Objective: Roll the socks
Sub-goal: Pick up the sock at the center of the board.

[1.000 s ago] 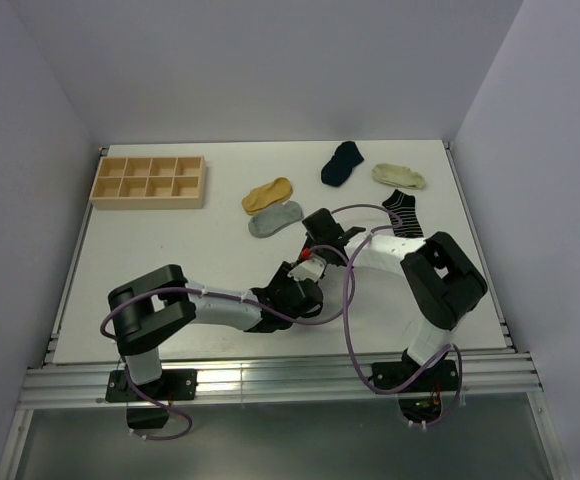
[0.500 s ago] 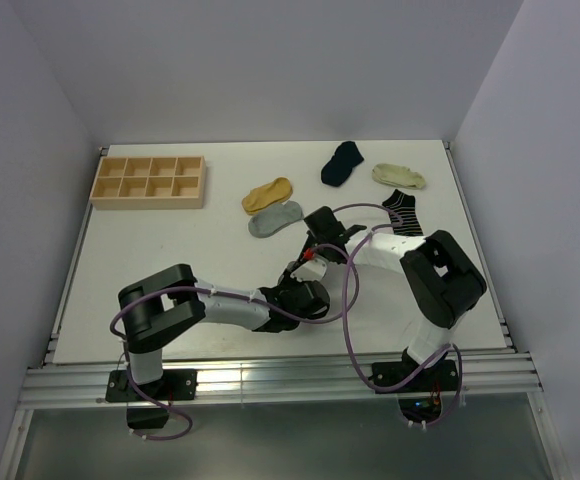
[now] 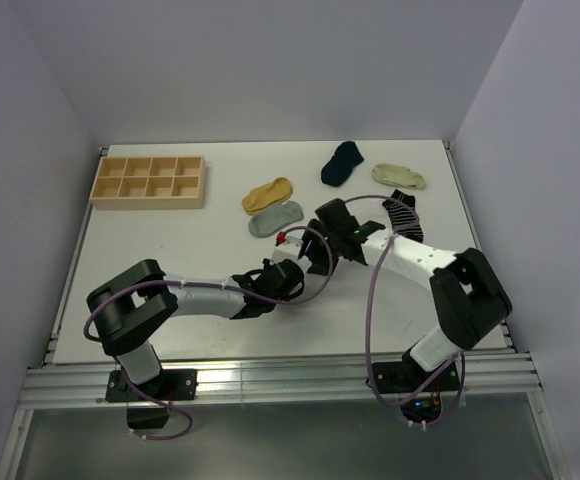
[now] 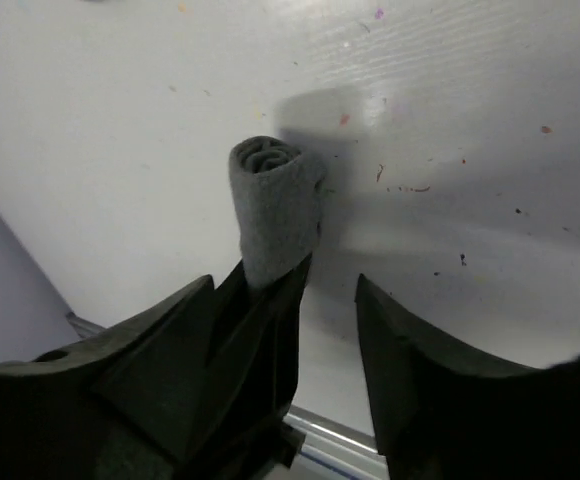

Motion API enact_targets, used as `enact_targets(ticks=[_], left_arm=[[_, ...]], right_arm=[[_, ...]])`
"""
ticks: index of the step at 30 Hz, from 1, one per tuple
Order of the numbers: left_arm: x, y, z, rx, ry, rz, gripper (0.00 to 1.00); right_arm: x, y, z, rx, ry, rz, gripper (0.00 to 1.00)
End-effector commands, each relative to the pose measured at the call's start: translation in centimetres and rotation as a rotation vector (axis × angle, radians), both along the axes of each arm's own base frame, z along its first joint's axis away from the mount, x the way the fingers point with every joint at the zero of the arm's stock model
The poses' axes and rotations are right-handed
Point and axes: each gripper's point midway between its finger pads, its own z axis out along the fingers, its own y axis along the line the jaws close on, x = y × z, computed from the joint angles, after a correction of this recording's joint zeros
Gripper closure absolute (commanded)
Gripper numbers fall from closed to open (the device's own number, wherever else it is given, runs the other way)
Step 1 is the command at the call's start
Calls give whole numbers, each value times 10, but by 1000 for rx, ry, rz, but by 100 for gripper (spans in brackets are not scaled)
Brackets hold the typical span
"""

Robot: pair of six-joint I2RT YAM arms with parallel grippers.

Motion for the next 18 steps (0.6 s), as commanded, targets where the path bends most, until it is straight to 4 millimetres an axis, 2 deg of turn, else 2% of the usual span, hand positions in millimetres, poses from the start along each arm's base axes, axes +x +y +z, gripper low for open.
enact_targets(ticks=[1, 3, 6, 7, 9, 10, 12, 13, 14, 18], left_arm=[[-22, 28, -32, 39, 157, 0, 100], [-21, 29, -27, 16, 160, 5, 100], [-16, 33, -18, -12, 160, 25, 100], [-12, 36, -14, -28, 164, 36, 100], [-6, 38, -1, -65, 157, 58, 100], [1, 43, 5, -78, 152, 80, 100], [11, 44, 25, -110, 119, 105, 100], [17, 52, 29, -104, 111, 133, 100], [22, 54, 37, -111, 96, 145, 100], [44, 69, 64, -118, 54, 217, 100]], right_arm=[[12, -24, 36, 4, -88, -56, 32], [16, -41, 51, -13, -133, -89, 26], [12, -62, 61, -36, -166, -110, 23], [14, -73, 76, -25, -211, -137, 23], [7, -92, 81, -55, -229, -144, 22], [8, -105, 95, -59, -274, -171, 22], [-2, -122, 101, -115, -294, -157, 22], [-5, -129, 114, -117, -335, -162, 22], [-7, -140, 119, -141, -360, -156, 21], [-24, -166, 136, -190, -401, -138, 17]])
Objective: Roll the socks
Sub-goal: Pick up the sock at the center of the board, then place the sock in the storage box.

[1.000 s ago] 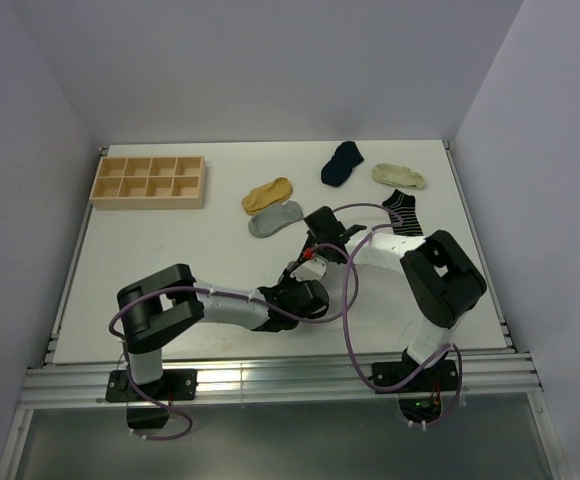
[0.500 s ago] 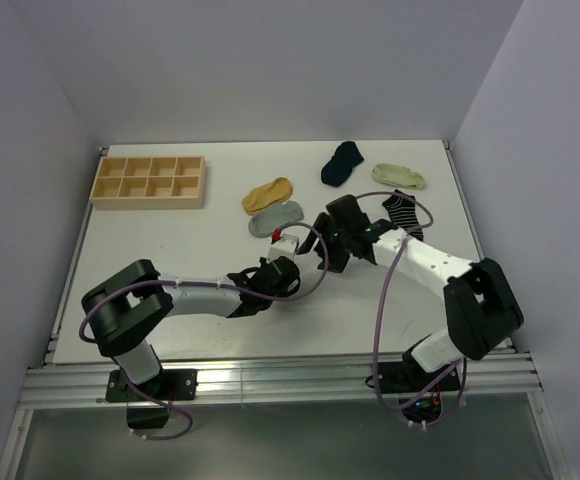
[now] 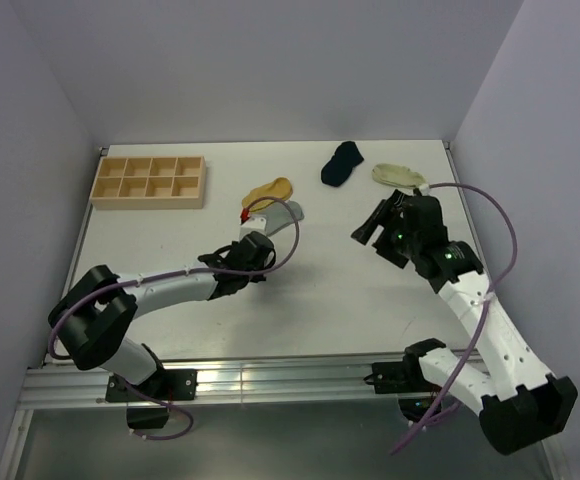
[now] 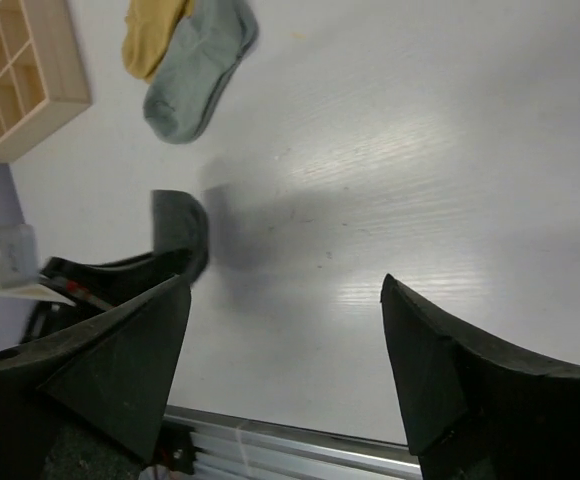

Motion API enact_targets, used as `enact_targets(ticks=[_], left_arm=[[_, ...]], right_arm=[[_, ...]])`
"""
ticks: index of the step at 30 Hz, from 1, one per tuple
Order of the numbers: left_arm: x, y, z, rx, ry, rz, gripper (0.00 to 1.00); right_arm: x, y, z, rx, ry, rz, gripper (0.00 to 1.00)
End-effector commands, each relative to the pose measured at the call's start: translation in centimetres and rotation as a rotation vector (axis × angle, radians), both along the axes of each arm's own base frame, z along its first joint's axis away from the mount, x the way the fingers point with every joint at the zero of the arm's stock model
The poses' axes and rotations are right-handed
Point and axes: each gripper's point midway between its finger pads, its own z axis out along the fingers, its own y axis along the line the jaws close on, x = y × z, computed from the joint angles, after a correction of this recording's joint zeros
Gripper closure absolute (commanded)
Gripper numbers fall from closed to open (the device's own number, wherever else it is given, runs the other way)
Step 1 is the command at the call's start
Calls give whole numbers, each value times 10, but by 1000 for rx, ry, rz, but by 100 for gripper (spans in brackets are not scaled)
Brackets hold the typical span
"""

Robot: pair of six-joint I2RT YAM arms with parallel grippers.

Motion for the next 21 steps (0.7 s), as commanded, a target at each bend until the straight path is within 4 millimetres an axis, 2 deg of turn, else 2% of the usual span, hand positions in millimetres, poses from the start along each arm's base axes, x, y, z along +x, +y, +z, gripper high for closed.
enact_targets(ticks=[1, 4, 8, 10, 11, 12, 14, 15, 16, 17, 18, 19, 20, 21], left_arm=[[20, 8, 37, -26, -47, 70, 100], [38, 21, 57, -22, -83, 112, 100], [71, 52, 94, 11, -171, 199, 100], [88, 75, 106, 26, -194, 261, 100], [99, 84, 118, 39, -216, 275, 100], [110, 107, 123, 62, -224, 326, 100], [127, 130, 139, 108, -259, 354, 100], [139, 154, 146, 117, -280, 407, 100], [147, 163, 146, 119, -278, 414, 100], [157, 176, 156, 121, -297, 430, 100], [168, 205, 161, 121, -303, 492, 100], [176, 217, 156, 127, -285, 511, 100], [187, 232, 170, 120, -312, 548, 100], [193, 261, 171, 129, -312, 608, 100]], right_arm=[[-18, -30, 14, -122, -24, 26, 14], [-29, -43, 32, -178, -71, 45, 10], [-39, -51, 48, -233, -147, 74, 6], [-43, -48, 50, -209, -169, 78, 4], [-44, -45, 51, -192, -171, 86, 4], [-43, -43, 50, -187, -161, 97, 4], [-42, -40, 53, -184, -166, 116, 4], [-41, -39, 53, -181, -170, 119, 4], [-40, -36, 52, -165, -171, 128, 4], [-35, -33, 55, -150, -192, 130, 4], [-33, -31, 54, -138, -192, 127, 4], [-29, -29, 52, -124, -184, 117, 4], [-24, -25, 56, -107, -201, 124, 4], [-22, -24, 55, -98, -199, 121, 4]])
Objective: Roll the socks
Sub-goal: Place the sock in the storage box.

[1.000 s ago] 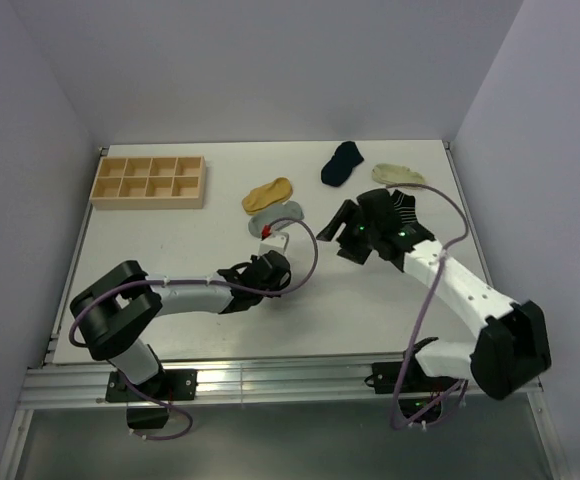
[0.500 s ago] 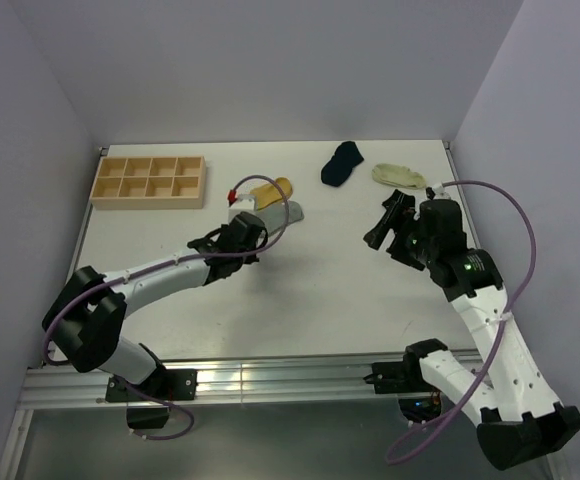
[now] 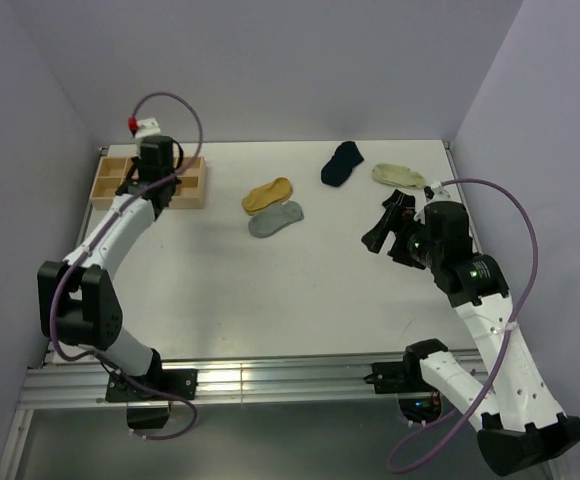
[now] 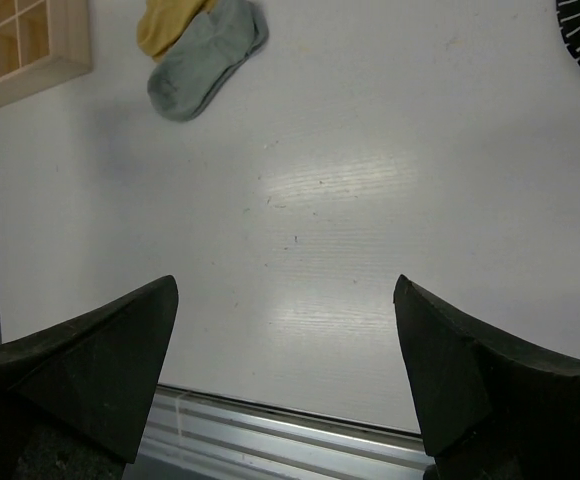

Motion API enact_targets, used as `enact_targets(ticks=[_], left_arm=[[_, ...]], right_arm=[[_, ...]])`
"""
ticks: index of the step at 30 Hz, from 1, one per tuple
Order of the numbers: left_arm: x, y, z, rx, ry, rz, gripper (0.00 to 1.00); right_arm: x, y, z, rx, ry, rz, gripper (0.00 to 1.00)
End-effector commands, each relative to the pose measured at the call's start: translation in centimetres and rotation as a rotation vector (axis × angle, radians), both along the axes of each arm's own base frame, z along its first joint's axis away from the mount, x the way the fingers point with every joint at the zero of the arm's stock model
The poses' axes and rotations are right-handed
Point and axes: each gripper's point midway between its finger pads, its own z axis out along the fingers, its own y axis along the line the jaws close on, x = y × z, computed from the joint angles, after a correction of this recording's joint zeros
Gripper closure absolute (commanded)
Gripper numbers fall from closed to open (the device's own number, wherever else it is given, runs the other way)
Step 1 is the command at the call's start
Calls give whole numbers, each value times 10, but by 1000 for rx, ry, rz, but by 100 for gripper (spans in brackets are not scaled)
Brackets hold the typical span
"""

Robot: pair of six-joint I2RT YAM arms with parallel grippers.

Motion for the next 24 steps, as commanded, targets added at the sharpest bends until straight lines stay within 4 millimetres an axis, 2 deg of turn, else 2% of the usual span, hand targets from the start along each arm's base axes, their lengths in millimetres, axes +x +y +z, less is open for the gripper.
enact_targets(ticks=[1, 2, 3, 4, 5, 6, 7, 8, 9, 10, 18, 19, 21, 22, 24], left_arm=[[32, 56, 13, 33, -30, 88, 100], [41, 67, 22, 23, -52, 108, 100], [46, 90, 21, 11, -56, 153, 100], [52, 95, 5, -3, -20, 168, 100], [61, 111, 14, -22, -40, 188, 100], [63, 129, 10, -29, -29, 222, 100], [70, 138, -5, -33, 2, 235, 100], [76, 142, 0, -46, -3, 232, 99], [78, 155, -4, -50, 6, 251, 100], [82, 160, -16, -55, 30, 257, 100], [94, 204, -30, -56, 6, 292, 100], [95, 207, -40, -61, 23, 292, 100], [99, 215, -43, -87, 24, 299, 100], [99, 213, -54, -115, 53, 293, 100], [100, 217, -56, -134, 54, 290, 100]], right_arm=[[18, 10, 12, 62, -47, 1, 4], [23, 12, 11, 68, -48, 1, 5], [26, 13, 10, 74, -44, -1, 5], [29, 13, 10, 82, -38, -11, 5], [33, 14, 9, 85, -40, -15, 5], [36, 15, 8, 89, -39, -17, 5], [38, 16, 7, 97, -36, -23, 5], [41, 16, 9, 101, -45, -28, 5], [44, 17, 5, 102, -34, -32, 5], [46, 18, 5, 106, -31, -36, 6], [64, 22, -6, 111, -14, -37, 7], [66, 24, -9, 116, -3, -37, 7], [68, 25, -10, 121, 7, -37, 7], [70, 26, -13, 124, 19, -40, 7], [72, 28, -14, 129, 26, -39, 8]])
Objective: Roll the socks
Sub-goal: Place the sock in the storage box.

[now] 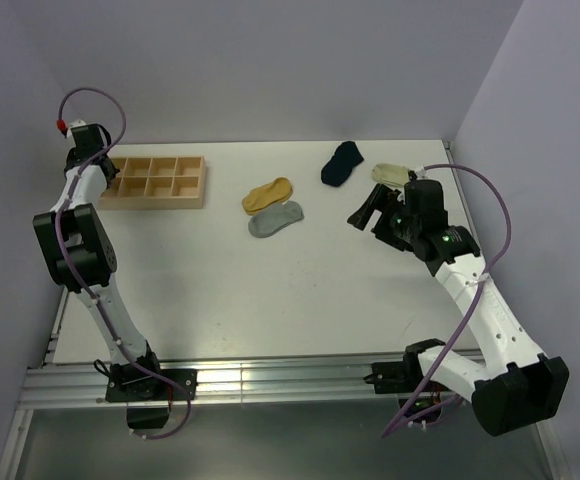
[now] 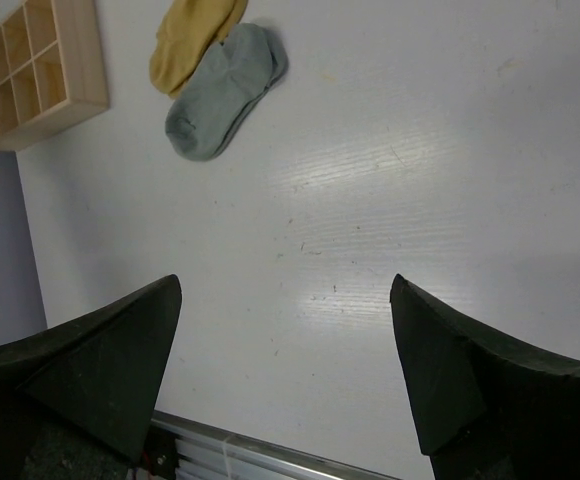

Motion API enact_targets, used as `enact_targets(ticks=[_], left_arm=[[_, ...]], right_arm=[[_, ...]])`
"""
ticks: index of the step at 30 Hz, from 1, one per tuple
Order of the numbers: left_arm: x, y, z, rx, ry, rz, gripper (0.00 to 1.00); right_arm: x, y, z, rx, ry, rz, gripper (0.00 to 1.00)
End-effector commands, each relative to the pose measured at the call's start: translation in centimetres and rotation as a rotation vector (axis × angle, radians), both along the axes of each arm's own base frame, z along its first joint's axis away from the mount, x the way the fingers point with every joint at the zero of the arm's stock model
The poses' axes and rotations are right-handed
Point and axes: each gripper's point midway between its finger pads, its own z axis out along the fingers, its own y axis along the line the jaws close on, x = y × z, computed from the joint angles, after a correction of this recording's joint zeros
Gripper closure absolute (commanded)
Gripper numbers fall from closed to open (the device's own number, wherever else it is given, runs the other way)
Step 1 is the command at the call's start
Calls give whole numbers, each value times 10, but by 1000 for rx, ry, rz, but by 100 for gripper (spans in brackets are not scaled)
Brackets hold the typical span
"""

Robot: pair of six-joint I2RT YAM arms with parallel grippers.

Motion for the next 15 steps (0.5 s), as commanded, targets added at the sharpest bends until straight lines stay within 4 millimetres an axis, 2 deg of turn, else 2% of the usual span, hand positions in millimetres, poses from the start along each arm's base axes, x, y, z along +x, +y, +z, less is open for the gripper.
enact_targets(ticks=[1, 11, 15], left_arm=[[17, 3, 13, -33, -69, -33, 100], [24, 7, -23, -84, -53, -40, 100], [12, 2, -48, -127, 5, -21, 100]], right_arm=[[11, 3, 7, 34, -30, -14, 8], [15, 7, -4, 62, -14, -19, 10], [15, 6, -4, 65, -13, -23, 10]])
